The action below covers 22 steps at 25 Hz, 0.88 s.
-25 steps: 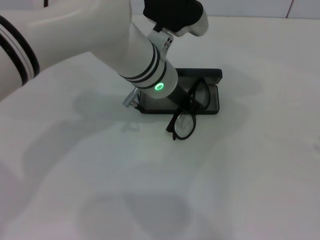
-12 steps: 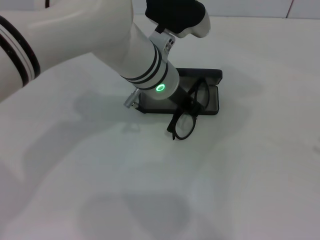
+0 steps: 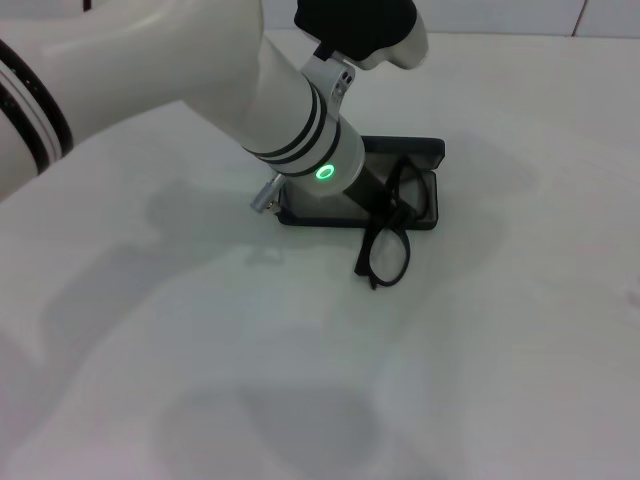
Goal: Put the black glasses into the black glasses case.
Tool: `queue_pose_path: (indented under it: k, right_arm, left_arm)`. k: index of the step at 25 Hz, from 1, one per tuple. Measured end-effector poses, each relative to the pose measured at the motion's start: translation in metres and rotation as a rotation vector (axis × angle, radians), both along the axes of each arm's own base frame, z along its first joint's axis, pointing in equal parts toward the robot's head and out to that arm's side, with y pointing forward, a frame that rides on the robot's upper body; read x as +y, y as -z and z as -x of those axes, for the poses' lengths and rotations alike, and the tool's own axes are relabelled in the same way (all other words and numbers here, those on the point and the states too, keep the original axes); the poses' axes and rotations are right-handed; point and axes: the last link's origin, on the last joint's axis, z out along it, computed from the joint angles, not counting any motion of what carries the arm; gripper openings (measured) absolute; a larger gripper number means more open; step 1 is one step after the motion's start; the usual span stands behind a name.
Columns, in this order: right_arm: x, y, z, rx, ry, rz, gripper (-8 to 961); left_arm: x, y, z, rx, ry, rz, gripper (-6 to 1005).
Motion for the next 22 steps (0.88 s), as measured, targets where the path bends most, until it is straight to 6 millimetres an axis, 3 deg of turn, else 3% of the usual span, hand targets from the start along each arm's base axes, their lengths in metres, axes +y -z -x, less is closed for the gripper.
queue_pose_path:
  k: [22]
  right_arm:
    - [0.002, -0.001, 0.000, -0.002, 0.002, -0.008, 204]
  left_arm:
    - [-0.005, -0.006, -0.011, 0.032, 0.042, 0.043, 66]
